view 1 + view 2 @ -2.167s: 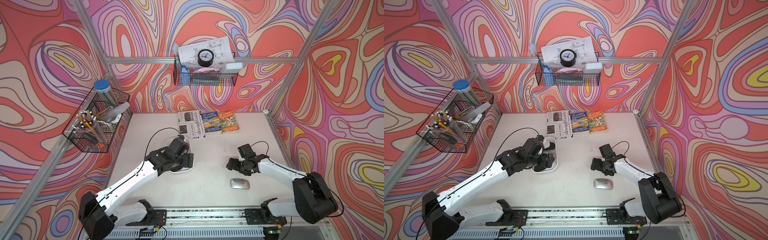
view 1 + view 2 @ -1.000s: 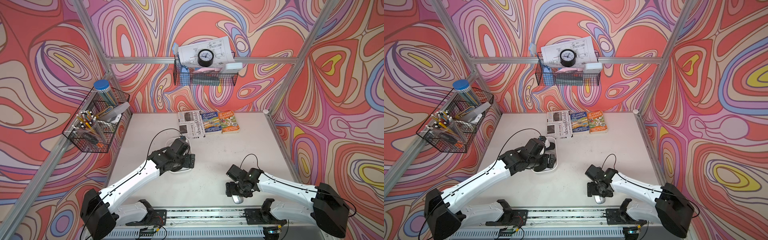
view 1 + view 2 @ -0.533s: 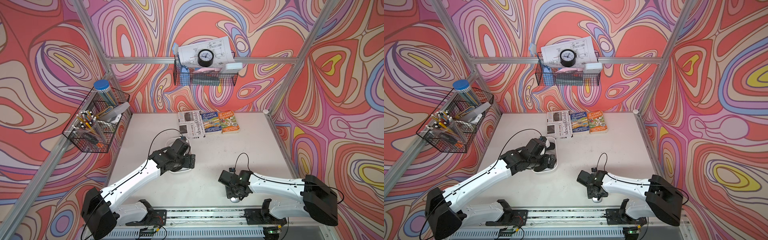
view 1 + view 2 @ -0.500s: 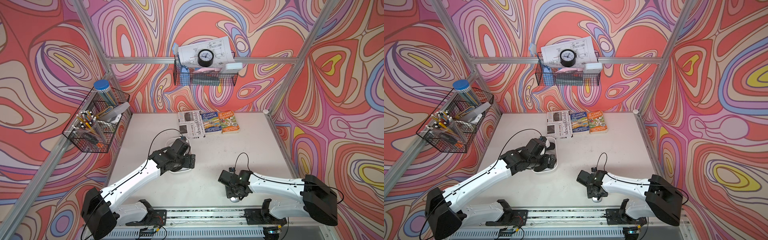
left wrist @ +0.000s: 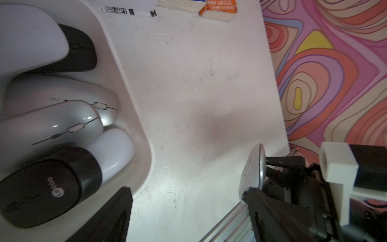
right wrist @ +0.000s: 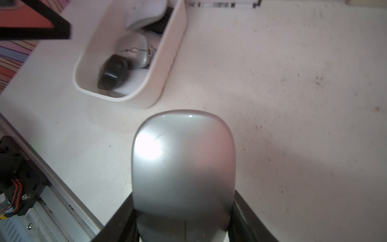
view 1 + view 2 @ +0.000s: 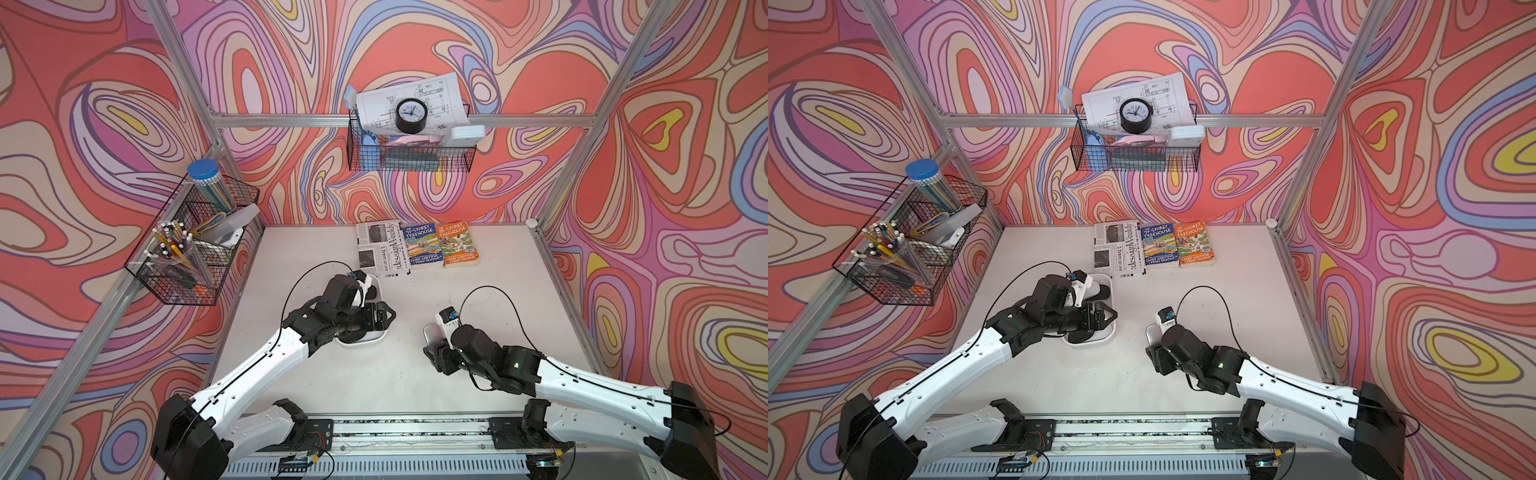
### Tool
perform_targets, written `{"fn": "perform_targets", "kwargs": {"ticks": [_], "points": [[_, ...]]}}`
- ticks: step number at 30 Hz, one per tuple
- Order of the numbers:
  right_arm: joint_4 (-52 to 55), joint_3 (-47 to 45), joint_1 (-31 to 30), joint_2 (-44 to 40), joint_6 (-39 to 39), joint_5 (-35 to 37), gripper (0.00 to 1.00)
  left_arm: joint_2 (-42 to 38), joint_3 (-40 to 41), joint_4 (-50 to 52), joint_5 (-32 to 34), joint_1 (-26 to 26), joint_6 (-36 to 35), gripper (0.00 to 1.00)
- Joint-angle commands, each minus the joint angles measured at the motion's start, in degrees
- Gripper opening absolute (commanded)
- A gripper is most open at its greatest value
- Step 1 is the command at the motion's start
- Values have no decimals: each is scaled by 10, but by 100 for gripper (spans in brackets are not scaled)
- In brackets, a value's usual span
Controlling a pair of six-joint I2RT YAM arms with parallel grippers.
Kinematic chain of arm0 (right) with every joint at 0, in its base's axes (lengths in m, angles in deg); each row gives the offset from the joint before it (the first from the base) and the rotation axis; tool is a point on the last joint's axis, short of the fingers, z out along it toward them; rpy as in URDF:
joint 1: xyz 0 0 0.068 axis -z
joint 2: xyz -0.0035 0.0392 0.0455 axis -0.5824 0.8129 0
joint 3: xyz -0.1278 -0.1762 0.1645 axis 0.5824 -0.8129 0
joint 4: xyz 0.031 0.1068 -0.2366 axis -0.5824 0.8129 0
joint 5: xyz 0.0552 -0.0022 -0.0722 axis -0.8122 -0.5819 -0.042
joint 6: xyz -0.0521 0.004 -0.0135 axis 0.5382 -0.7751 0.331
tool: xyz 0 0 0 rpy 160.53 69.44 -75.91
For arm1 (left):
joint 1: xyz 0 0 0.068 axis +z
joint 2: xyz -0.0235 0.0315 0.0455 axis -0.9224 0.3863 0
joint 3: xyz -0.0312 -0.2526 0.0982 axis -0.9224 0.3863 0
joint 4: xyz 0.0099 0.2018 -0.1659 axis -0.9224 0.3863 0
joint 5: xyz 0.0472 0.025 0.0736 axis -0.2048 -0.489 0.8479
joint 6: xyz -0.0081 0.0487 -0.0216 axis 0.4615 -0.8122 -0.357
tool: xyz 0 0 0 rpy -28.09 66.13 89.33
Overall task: Put the mouse in the storage box
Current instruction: Pick up the mouse from the center of the board.
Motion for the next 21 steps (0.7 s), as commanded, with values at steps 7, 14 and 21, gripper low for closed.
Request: {"fn": "perform_targets", "kwargs": {"ticks": [7, 14, 21], "points": [[-212, -12, -3, 68, 150, -93, 53, 35, 9, -131, -195, -2, 55, 75], [-233, 12, -3, 106, 162, -99, 54, 46, 23, -95, -189, -14, 33, 67], [-236, 26, -2, 119, 174, -96, 54, 63, 23, -72, -181, -27, 22, 55]]}}
